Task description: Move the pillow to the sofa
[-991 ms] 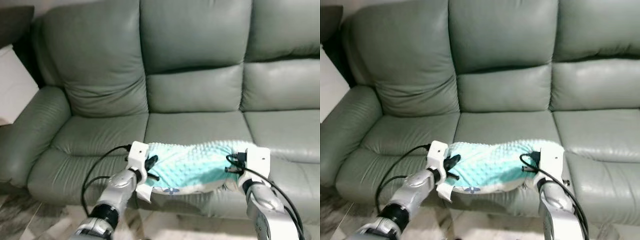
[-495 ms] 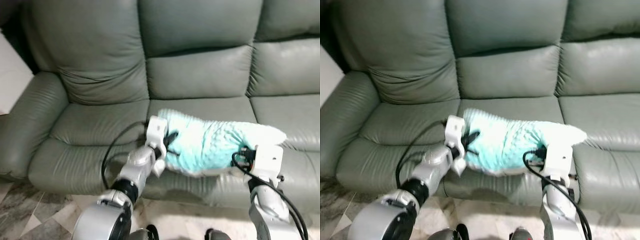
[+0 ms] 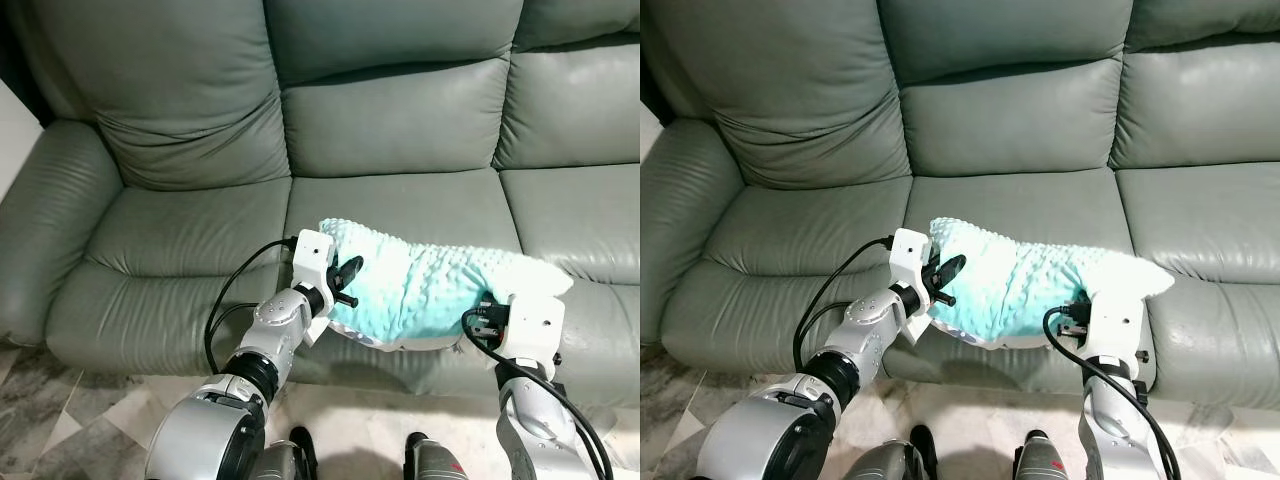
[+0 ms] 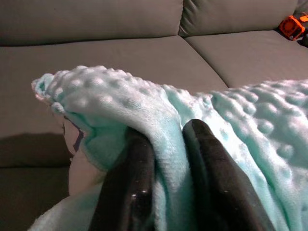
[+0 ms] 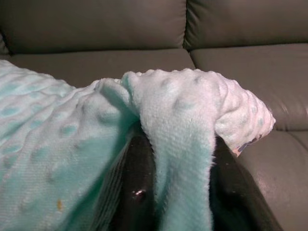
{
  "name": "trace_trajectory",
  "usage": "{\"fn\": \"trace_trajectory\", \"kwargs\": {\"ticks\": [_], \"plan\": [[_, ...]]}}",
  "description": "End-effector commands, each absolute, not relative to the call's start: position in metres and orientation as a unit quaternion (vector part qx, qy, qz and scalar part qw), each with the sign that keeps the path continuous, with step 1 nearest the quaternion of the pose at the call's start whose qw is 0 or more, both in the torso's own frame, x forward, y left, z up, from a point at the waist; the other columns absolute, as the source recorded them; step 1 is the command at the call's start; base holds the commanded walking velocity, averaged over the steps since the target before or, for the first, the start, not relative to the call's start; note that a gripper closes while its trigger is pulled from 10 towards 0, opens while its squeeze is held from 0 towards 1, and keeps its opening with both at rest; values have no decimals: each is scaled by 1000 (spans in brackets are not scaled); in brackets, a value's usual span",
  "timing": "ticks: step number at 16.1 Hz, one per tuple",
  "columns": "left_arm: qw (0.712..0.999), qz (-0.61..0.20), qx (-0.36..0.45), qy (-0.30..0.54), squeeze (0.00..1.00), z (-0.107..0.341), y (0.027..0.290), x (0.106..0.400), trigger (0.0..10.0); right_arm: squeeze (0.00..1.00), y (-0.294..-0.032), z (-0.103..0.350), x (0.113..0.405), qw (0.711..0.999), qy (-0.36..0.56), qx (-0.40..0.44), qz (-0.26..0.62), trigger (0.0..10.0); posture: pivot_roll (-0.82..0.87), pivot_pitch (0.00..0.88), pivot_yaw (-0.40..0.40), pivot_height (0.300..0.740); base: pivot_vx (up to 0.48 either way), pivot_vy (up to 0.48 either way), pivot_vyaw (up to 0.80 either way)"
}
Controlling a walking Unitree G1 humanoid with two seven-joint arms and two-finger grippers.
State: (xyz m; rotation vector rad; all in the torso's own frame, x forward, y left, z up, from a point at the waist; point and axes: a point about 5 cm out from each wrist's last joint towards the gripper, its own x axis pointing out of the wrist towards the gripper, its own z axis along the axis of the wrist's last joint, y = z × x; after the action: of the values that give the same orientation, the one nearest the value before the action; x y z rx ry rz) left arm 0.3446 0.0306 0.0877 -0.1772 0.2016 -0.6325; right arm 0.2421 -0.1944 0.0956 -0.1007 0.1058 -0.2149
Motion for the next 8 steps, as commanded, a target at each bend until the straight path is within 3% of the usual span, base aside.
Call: {"fn": "trace_trajectory", "kwargs": {"ticks": [1, 5, 8], "plan": [[936, -317, -99, 122, 1000, 73, 22, 333, 10000, 1000, -191, 91, 240, 992, 58, -44, -105, 10000, -114, 318, 187, 740, 0, 0, 0], [944, -289, -87, 131, 1000, 66, 25, 330, 10000, 1000, -194, 80, 241, 991, 73, -37, -102, 10000, -115, 322, 188, 740, 0, 0, 0], [954, -254, -83, 137, 1000, 66, 29, 333, 10000, 1000, -203, 69, 258, 991, 85, -32, -98, 10000, -113, 329, 190, 740, 0, 0, 0]]}}
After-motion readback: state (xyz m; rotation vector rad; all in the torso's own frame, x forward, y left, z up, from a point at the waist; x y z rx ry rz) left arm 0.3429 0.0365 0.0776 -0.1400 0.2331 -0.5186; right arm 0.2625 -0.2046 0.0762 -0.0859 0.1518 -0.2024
